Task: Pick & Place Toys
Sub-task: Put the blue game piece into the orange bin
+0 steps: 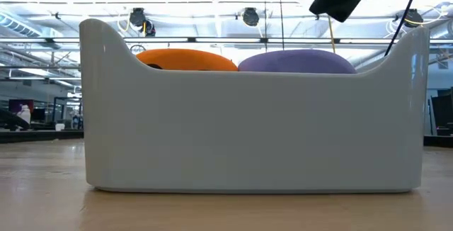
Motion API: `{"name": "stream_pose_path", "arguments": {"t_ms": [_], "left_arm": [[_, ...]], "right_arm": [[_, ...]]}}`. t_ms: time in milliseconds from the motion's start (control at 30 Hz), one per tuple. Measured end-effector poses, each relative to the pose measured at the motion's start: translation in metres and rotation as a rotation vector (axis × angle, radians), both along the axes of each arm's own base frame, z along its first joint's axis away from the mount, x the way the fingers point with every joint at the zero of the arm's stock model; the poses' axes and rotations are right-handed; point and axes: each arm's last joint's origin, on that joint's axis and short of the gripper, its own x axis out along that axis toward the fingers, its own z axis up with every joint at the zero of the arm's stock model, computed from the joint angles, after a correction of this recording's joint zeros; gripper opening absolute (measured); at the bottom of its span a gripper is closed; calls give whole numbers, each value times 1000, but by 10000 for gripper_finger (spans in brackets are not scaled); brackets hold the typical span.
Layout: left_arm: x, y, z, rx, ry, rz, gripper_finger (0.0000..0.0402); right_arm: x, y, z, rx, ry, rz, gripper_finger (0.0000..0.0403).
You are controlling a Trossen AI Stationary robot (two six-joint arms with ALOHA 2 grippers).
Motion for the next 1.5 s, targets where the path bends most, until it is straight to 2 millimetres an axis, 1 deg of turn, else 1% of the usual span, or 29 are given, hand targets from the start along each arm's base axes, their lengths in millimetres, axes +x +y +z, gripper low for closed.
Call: {"name": "stream_pose_path", "arguments": {"t_ms": [200, 367, 433, 533, 767, 1000, 1067, 1133, 1367, 1500], "left_arm": [[-1, -4, -8, 10, 17, -8, 243], [-7, -8, -30, -109, 5, 37, 243], [-8, -9, -36, -150, -29, 62, 243], [-10, -7, -43, -169, -47, 88, 243], [-9, -9, -47, -231, -97, 67, 243], [-10, -6, -56, -290, -112, 90, 239], [-11, -5, -57, -290, -111, 90, 225], [-11, -5, -57, -293, -102, 85, 200], [-11, -6, -56, -305, -100, 83, 89], [-8, -8, -54, -322, -148, 89, 35]], "right_arm": [[0, 0, 0, 0, 0, 1, 208], [0, 0, 0, 0, 0, 1, 208], [0, 0, 0, 0, 0, 1, 208], [0, 0, 0, 0, 0, 1, 208], [0, 0, 0, 0, 1, 1, 208], [0, 0, 0, 0, 1, 1, 208], [0, 0, 0, 0, 1, 1, 208], [0, 0, 0, 0, 1, 1, 208], [0, 0, 0, -1, 1, 0, 208], [1, -2, 0, -2, 0, -5, 208]]}}
